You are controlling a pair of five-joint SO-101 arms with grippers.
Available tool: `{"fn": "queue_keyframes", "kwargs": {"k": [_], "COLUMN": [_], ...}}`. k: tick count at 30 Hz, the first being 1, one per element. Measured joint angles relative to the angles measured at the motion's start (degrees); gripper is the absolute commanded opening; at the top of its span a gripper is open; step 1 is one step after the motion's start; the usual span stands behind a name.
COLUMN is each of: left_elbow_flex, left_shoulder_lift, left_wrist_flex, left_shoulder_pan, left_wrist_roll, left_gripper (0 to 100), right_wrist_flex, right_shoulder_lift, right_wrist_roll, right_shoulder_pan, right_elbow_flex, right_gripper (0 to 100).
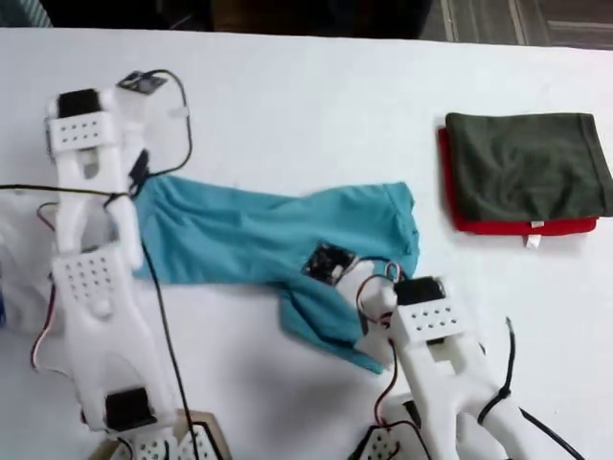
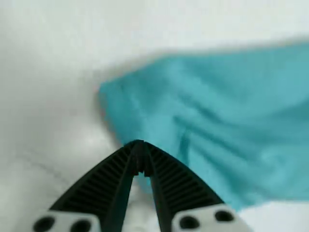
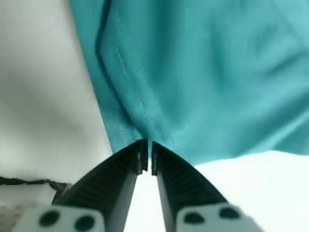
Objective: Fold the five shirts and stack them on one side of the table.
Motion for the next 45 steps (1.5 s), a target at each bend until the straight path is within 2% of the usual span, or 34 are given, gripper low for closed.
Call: {"fn": "queue_keyframes", "kwargs": {"k": [6, 11, 14, 19, 27, 30, 35, 38, 41, 45], "left_elbow_flex": [29.19, 50.20, 54.59, 49.14, 26.73, 18.11, 4.84, -0.09, -0.26, 8.26], "left_shoulder_lift": [-17.76, -23.03, -22.24, -16.79, -12.13, -12.13, -12.13, -12.13, -12.31, -16.88], "left_wrist_flex": [-2.11, -14.59, -19.43, -21.19, -21.80, -18.46, -7.47, -1.14, -0.09, 0.00], "left_shoulder_pan": [-6.51, -16.35, -20.66, -28.57, -43.69, -46.15, -45.89, -42.81, -38.51, -30.51], "left_wrist_roll": [-4.84, -13.27, -17.14, -18.55, -16.53, -16.35, -14.33, -13.89, -13.80, -13.80], "left_gripper": [3, 3, 3, 3, 3, 3, 3, 4, 12, 16], "right_wrist_flex": [4.22, 4.66, 5.80, 8.44, 8.53, 8.53, 8.53, 8.53, 8.26, 4.31], "right_shoulder_lift": [0.00, 0.00, 0.00, 0.00, 0.00, 0.00, 0.00, 0.00, 0.00, 0.00], "right_wrist_roll": [-2.46, -3.69, -3.69, -3.69, -3.69, -3.69, -3.69, -3.69, -4.66, -10.64], "right_shoulder_pan": [0.09, 0.18, 0.09, 0.18, 0.09, 0.09, 0.09, 0.09, 0.09, 2.20], "right_elbow_flex": [-8.62, -13.63, -16.44, -19.96, -20.13, -20.13, -20.13, -20.13, -20.13, -20.13], "right_gripper": [2.4, 2.4, 2.4, 2.4, 2.4, 2.4, 2.4, 2.4, 2.4, 2.4]}}
